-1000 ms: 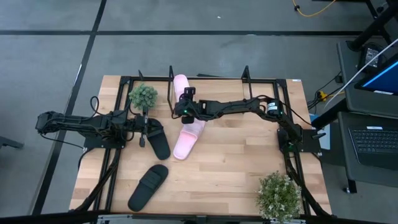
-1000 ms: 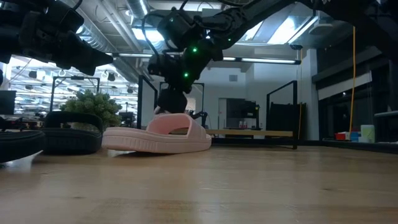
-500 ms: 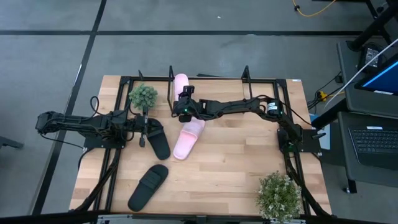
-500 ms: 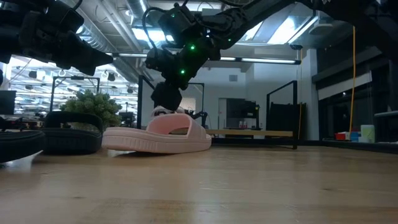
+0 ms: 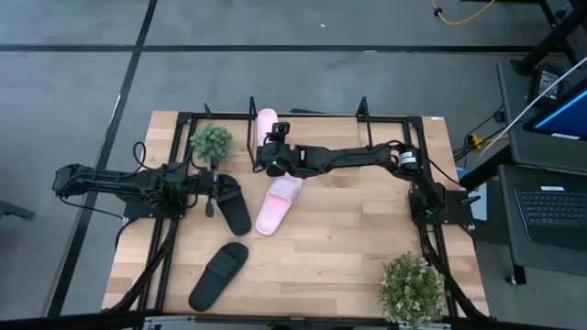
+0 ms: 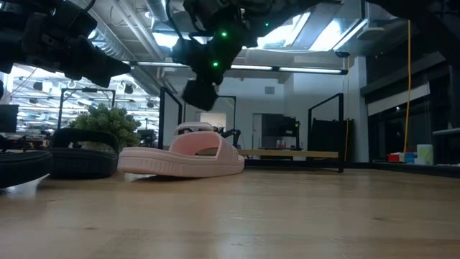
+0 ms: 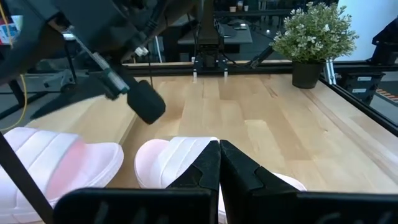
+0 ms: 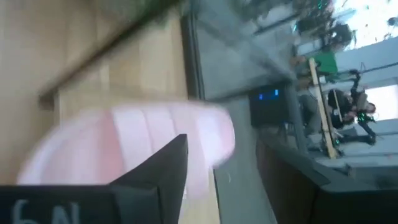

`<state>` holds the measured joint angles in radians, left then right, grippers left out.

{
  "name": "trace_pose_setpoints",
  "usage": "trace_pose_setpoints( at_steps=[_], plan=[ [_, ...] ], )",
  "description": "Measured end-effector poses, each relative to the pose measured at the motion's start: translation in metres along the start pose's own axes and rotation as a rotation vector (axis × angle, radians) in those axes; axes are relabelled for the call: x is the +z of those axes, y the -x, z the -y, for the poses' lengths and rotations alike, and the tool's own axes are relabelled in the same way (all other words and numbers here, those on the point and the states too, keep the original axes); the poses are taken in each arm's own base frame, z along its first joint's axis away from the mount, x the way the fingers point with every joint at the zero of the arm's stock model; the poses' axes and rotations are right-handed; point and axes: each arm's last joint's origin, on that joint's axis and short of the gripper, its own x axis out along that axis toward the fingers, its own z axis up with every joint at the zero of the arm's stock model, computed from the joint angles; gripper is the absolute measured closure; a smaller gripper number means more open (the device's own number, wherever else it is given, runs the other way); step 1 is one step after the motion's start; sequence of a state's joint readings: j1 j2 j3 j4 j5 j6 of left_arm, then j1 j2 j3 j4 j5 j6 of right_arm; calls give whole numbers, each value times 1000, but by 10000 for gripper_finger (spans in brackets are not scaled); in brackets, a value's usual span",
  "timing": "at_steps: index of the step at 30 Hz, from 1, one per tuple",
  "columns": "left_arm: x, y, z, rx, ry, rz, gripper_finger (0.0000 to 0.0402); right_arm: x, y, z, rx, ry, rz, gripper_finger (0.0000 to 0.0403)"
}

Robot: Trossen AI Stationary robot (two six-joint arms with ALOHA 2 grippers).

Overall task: Pick and place slides into the shelf
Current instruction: Put the pink slides on the shelf

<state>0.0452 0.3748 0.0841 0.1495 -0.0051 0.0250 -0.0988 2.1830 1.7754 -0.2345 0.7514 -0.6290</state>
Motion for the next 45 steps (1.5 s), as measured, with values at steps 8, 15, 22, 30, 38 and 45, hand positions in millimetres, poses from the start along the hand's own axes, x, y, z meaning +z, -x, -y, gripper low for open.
trace_pose_setpoints(
  at_steps=[8,15,22,30,38,45],
  plan=[
    [0,0,1,-13,15,1,401,-9,4,3,40,15,-119,327],
    [0,0,1,-16,16,1,401,-28,-3,5,79,-39,-251,396],
    [0,0,1,-16,15,1,401,-26,17,17,101,-101,-241,399],
    [0,0,1,-16,15,2,401,-21,85,62,91,-304,-199,401],
    [0,0,2,-26,14,2,401,-23,134,52,132,-347,-237,402],
    [2,0,6,-70,4,19,401,-56,140,-4,94,-399,-325,402]
  ],
)
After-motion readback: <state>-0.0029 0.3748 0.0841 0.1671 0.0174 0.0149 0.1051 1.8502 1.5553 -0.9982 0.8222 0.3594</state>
